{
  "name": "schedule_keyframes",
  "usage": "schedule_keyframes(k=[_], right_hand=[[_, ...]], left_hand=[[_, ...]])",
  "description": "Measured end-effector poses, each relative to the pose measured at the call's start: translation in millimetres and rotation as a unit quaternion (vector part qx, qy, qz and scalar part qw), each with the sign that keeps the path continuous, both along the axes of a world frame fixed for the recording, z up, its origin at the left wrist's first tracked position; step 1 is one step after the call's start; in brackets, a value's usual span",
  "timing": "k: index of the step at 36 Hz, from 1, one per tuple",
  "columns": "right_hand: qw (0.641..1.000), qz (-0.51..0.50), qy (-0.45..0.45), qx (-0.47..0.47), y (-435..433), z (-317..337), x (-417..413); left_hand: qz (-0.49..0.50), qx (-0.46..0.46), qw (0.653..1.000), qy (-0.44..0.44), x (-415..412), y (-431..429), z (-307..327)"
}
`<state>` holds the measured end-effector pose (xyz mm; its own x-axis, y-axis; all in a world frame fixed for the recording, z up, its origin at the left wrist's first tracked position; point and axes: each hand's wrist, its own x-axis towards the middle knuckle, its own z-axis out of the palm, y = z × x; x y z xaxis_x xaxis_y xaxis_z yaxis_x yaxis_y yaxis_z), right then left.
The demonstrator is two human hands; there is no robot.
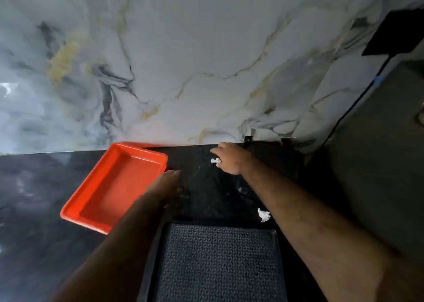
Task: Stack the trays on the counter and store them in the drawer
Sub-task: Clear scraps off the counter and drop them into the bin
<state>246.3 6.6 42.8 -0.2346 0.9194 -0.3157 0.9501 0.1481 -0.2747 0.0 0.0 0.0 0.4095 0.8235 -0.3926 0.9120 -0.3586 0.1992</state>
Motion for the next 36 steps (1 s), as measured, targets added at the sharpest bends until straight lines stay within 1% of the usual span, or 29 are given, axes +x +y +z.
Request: schedule_keyframes(k=[3, 6, 9, 14, 17, 20, 23, 27, 32, 34, 36], right_hand=[[0.999, -0.011, -0.028, -0.017, 9.2, -33.0, -15.2], [0.998, -0.030, -0.041, -0.031, 10.5, -58.5, -26.5], [0.998, -0.030, -0.060, -0.003, 9.1, -73.0, -33.2], [0.996, -0.061, -0.043, 0.048, -0.3, -79.9, -33.9], [0.997, -0.061, -0.023, 0.051, -14.8, -75.9, -24.3], [0.993, -0.091, 0.034, 0.062, -39.9, -67.3, -6.1], [0.983, -0.146, 0.080, 0.082, -79.5, -59.1, 21.2], [0.973, -0.187, 0.089, 0.100, -143.7, -56.1, 55.2], [0.959, -0.248, 0.085, 0.105, -207.0, -54.8, 92.2], [0.956, -0.266, 0.078, 0.102, -225.8, -55.4, 104.1], [0.955, -0.273, 0.068, 0.094, -240.1, -57.6, 114.0]], left_hand=[[0.003, 0.010, 1.000, 0.012, -4.1, -7.4, -28.8], [0.029, 0.021, 0.999, 0.022, -6.8, -18.4, -48.5], [0.043, 0.057, 0.997, 0.019, -8.0, -24.0, -58.9], [0.077, 0.085, 0.992, -0.043, -5.8, -23.5, -59.6], [0.083, 0.071, 0.991, -0.079, 5.8, -18.0, -57.7], [0.061, 0.039, 0.990, -0.124, 30.1, -20.4, -49.6], [0.031, 0.030, 0.986, -0.162, 62.4, -31.6, -41.8], [0.008, 0.015, 0.985, -0.173, 113.2, -57.0, -31.5], [-0.048, 0.006, 0.978, -0.201, 167.6, -95.8, -22.3], [-0.041, -0.004, 0.980, -0.193, 184.6, -110.4, -22.9], [-0.043, -0.022, 0.985, -0.165, 199.9, -121.4, -27.2]])
